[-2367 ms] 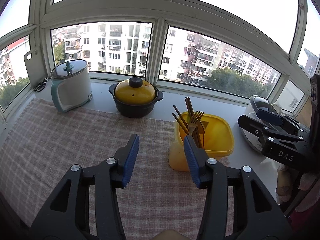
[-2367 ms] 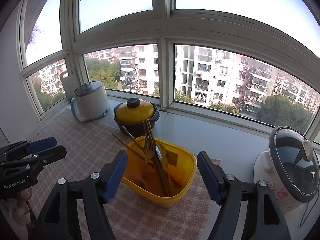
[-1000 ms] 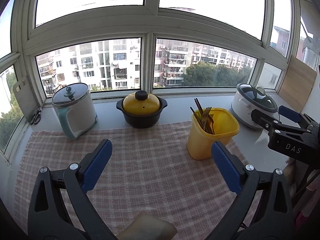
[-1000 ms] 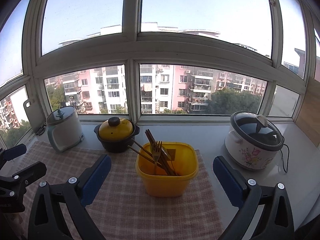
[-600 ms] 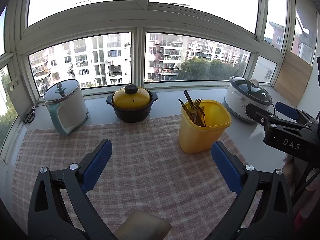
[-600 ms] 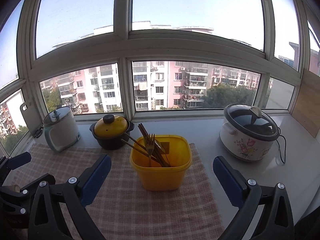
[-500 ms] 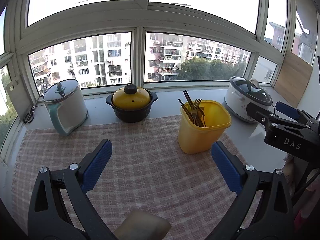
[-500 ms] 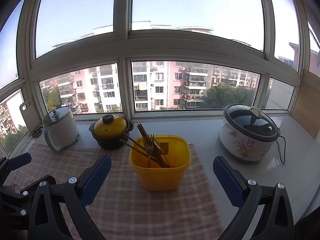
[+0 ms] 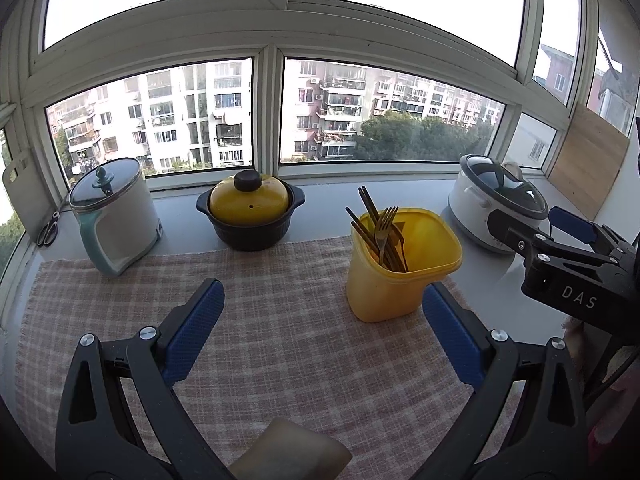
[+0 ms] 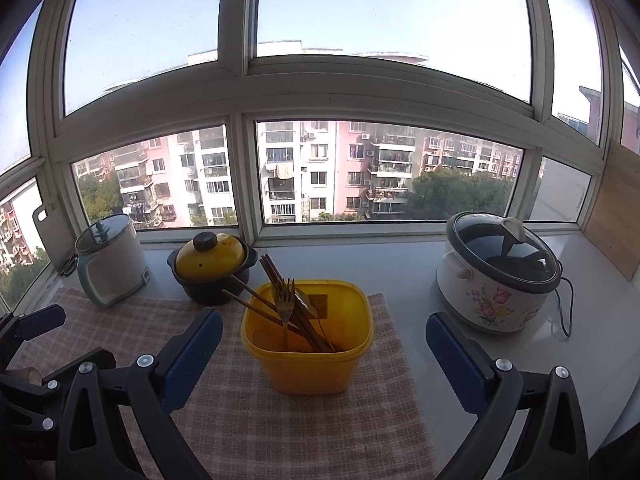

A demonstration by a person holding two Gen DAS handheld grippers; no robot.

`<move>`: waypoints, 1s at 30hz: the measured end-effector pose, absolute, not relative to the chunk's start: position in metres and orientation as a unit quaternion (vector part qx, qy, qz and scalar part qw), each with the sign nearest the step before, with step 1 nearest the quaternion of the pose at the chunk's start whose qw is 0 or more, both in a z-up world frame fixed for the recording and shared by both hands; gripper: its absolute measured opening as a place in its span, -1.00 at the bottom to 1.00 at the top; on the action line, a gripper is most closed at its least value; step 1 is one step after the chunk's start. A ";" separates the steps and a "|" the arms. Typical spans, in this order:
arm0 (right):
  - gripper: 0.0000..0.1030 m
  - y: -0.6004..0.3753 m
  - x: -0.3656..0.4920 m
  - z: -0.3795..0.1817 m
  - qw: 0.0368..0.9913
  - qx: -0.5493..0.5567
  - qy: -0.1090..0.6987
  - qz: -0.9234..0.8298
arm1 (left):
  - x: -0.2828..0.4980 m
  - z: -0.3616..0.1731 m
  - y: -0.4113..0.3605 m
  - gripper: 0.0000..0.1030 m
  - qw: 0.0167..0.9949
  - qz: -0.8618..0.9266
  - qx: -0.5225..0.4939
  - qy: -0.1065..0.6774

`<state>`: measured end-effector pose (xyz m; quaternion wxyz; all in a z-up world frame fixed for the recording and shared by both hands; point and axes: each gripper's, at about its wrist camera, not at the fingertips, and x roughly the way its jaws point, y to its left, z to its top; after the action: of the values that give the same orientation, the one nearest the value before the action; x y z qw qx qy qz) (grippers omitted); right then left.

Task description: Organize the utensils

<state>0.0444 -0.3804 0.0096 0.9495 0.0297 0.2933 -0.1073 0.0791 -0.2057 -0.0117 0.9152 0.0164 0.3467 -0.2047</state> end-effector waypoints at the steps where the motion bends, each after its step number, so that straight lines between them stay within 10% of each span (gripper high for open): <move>1: 0.99 -0.383 0.047 0.009 0.949 0.030 0.294 -0.107 | 0.081 -0.013 -0.208 0.96 0.915 -0.204 0.015 0.348; 30: 0.99 -0.397 0.066 0.001 0.948 0.033 0.303 -0.091 | 0.094 -0.022 -0.225 0.96 0.913 -0.193 0.012 0.360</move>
<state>0.0658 -0.3974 0.0007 0.9479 0.0334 0.3033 -0.0915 0.0944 -0.2246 -0.0218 0.9126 0.0119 0.3603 -0.1927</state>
